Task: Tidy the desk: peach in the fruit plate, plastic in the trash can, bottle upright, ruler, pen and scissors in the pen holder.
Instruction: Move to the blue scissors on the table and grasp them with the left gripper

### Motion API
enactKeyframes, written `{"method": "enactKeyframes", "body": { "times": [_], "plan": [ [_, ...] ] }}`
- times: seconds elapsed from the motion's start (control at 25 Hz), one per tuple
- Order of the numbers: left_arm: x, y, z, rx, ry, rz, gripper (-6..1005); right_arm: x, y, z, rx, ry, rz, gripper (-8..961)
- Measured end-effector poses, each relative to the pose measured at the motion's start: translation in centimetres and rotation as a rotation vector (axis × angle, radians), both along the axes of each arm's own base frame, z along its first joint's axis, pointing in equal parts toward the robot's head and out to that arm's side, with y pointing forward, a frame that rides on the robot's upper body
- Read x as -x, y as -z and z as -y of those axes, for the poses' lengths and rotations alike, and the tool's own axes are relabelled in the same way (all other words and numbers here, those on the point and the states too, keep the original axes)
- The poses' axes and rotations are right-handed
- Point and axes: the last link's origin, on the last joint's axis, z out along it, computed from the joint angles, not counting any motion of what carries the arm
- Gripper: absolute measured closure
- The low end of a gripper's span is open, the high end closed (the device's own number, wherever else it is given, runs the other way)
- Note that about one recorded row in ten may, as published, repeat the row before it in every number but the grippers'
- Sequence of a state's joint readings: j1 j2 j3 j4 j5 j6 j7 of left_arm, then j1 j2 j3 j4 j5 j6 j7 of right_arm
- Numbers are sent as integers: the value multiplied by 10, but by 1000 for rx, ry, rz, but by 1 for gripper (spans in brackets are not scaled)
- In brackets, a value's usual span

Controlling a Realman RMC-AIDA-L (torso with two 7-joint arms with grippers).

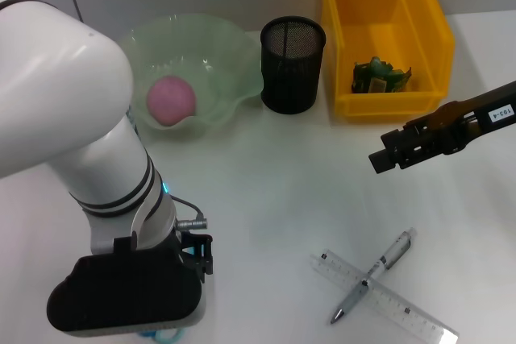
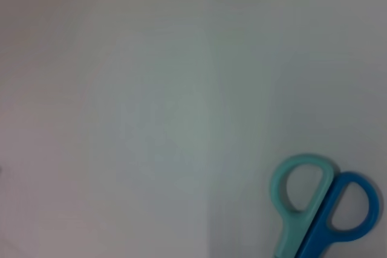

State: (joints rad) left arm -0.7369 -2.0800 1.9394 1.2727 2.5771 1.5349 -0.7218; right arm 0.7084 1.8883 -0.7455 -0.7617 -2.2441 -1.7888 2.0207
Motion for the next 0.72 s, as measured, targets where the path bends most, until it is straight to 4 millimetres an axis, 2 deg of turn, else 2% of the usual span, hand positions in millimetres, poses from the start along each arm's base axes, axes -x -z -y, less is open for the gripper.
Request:
{"method": "enactKeyframes", "body": {
  "times": [0.72],
  "plan": [
    [3,1,-5,7,-16,-29,532,2,0,-1,-2,3,-5,139]
  ]
}}
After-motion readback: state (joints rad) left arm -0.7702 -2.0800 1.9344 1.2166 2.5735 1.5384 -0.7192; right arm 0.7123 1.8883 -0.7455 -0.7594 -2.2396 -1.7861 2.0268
